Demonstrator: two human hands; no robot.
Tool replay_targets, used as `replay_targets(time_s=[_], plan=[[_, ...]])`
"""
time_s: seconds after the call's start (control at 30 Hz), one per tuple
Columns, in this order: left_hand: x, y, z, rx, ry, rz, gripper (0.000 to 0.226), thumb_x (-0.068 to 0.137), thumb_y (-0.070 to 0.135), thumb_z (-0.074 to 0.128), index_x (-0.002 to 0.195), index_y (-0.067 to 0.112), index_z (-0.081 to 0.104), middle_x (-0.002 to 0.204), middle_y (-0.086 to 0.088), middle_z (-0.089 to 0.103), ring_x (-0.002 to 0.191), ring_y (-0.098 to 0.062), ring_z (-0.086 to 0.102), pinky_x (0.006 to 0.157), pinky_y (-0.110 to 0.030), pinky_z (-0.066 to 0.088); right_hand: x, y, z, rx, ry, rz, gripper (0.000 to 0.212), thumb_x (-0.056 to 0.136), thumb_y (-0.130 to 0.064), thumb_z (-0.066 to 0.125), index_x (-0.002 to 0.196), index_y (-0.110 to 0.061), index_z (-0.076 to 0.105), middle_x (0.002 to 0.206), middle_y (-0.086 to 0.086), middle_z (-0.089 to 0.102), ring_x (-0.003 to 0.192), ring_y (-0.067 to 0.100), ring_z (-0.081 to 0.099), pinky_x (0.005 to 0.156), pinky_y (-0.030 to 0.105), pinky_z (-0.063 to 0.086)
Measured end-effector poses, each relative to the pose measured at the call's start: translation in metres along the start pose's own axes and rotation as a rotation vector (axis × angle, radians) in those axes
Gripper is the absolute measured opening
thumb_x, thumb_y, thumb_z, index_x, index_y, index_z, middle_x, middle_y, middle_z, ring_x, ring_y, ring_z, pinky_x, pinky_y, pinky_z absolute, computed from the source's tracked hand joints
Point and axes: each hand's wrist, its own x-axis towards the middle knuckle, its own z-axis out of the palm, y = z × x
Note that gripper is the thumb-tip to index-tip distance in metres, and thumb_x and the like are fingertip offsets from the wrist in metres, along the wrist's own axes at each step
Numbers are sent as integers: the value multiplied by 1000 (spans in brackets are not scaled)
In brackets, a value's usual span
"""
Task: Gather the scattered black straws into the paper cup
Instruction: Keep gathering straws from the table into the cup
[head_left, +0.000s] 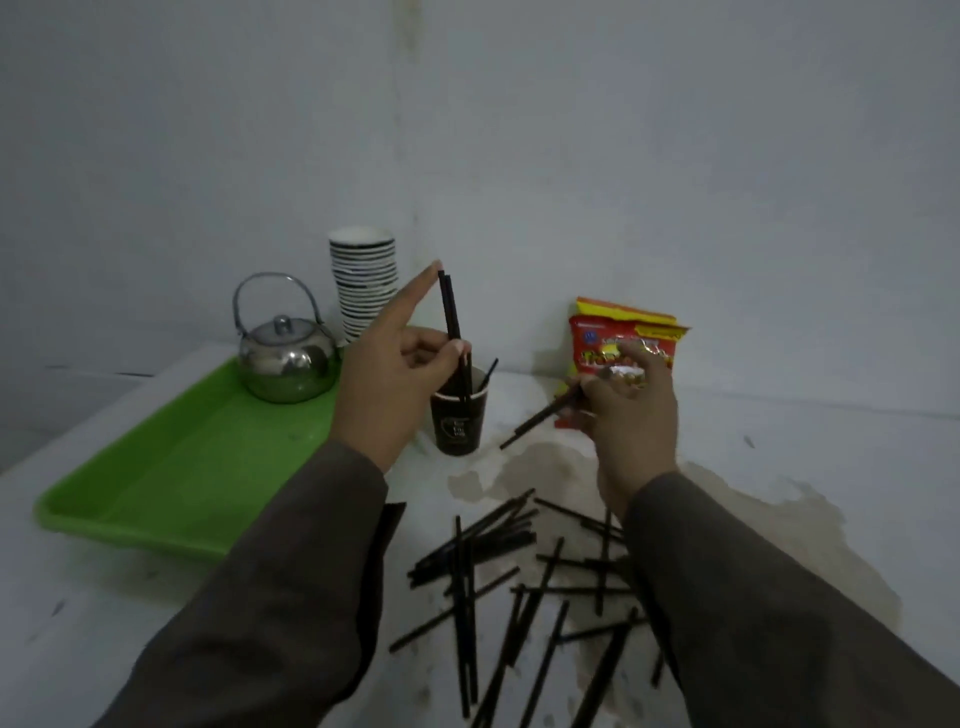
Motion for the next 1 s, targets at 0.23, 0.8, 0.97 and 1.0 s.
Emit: replay_targets(time_s=[0.23, 0.8, 0.97, 1.0], plan=[[43, -19, 10, 197, 187, 167, 79, 83, 11, 64, 134, 52, 19, 74, 2, 66, 70, -6, 63, 72, -9, 50, 37, 10, 76, -385, -8, -433, 38, 92, -7, 50, 123, -27, 40, 90, 1, 66, 78, 11, 64, 67, 19, 49], [13, -52, 5, 527, 68, 205, 52, 89, 10, 52, 137, 21, 37, 133, -4, 51, 121, -16, 46, 102, -27, 36, 23, 14, 54, -718, -151, -569, 28, 91, -9, 48, 116, -17, 59, 123, 0, 60, 112, 10, 52, 98, 25, 41], [-52, -40, -12, 543, -189, 175, 29, 85, 12, 57, 113, 20, 61, 102, 4, 61, 79, 0, 50, 74, -5, 37, -35, 22, -10, -824, -340, -585, 20, 86, -5, 56, 98, -18, 66, 93, -7, 65, 85, 4, 58, 76, 12, 45], [-66, -41, -14, 552, -260, 139, 25, 84, 12, 59, 107, 21, 64, 96, 5, 62, 73, 0, 51, 70, -4, 37, -48, 29, -22, -863, -395, -584, 19, 85, -5, 57, 96, -17, 66, 92, -5, 66, 84, 4, 57, 75, 13, 44]])
